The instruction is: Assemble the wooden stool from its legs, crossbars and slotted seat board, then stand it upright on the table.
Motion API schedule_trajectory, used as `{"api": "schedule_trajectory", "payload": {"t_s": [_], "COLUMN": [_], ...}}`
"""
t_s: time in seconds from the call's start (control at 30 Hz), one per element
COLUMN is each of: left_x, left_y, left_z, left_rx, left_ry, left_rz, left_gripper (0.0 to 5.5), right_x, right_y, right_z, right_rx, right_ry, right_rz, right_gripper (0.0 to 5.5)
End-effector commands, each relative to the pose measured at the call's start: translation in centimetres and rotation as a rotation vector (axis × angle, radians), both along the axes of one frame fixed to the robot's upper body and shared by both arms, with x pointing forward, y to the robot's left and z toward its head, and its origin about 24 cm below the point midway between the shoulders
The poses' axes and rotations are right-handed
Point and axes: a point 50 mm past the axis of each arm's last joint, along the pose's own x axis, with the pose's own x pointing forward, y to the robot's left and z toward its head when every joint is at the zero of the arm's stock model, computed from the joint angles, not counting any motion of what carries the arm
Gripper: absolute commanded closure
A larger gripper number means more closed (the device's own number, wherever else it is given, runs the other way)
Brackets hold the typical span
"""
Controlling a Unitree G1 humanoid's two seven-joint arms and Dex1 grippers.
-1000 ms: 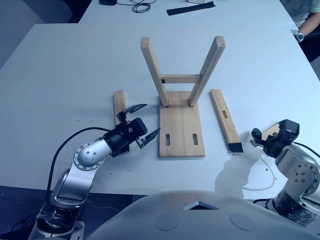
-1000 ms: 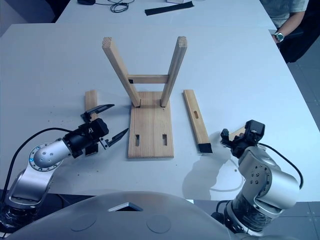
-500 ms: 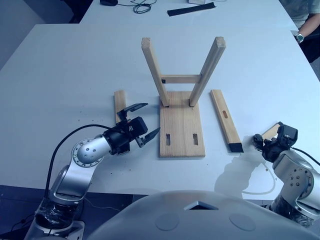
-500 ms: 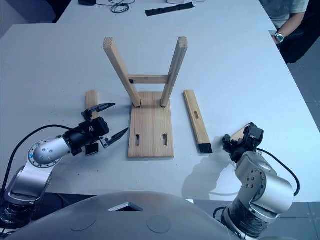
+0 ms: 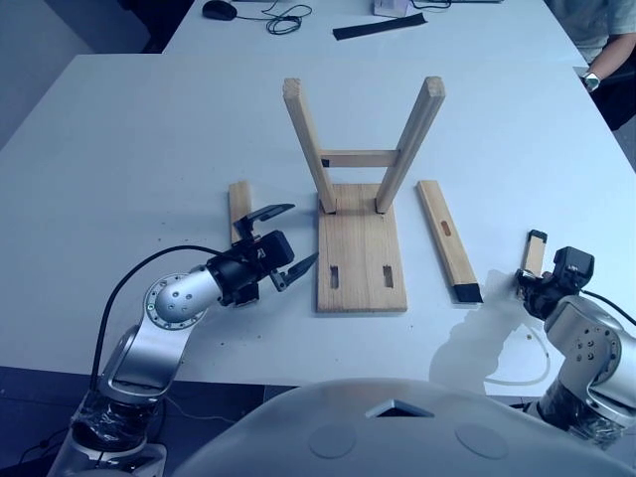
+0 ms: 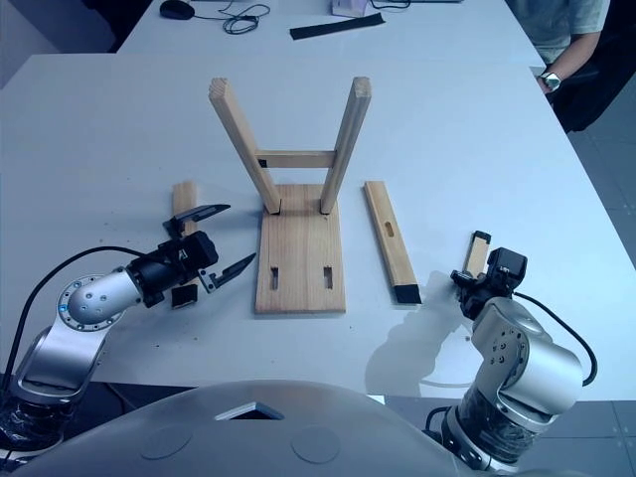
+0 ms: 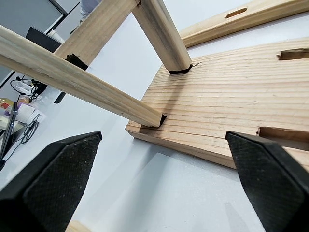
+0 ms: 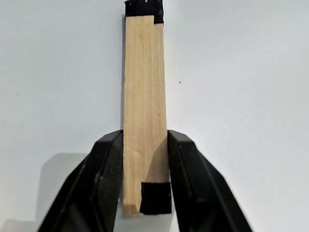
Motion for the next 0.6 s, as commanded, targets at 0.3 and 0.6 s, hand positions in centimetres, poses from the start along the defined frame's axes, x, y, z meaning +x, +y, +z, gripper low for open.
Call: {"api": "schedule_trajectory", "payload": {"t_s": [0.3,0.6], "left_x": [1.6,4.4], "left_y": [0.9,5.1], "left_z": [0.9,4.8], "left_rx": [-0.07,-0.317], "left_ry": [-0.018,-0.045], "left_rz": [0.114,0.379], "left_gripper": [0.72,0.72], "right_x": [2.1,8.5], "right_y": [-1.3,-2.9], "right_z": [0.4,8.9], "right_rx": [0.036,0.05], "right_ry": [-0.013,-0.549], "right_rz": [-0.007,0.257], "right_gripper": [4.18,4.18]}}
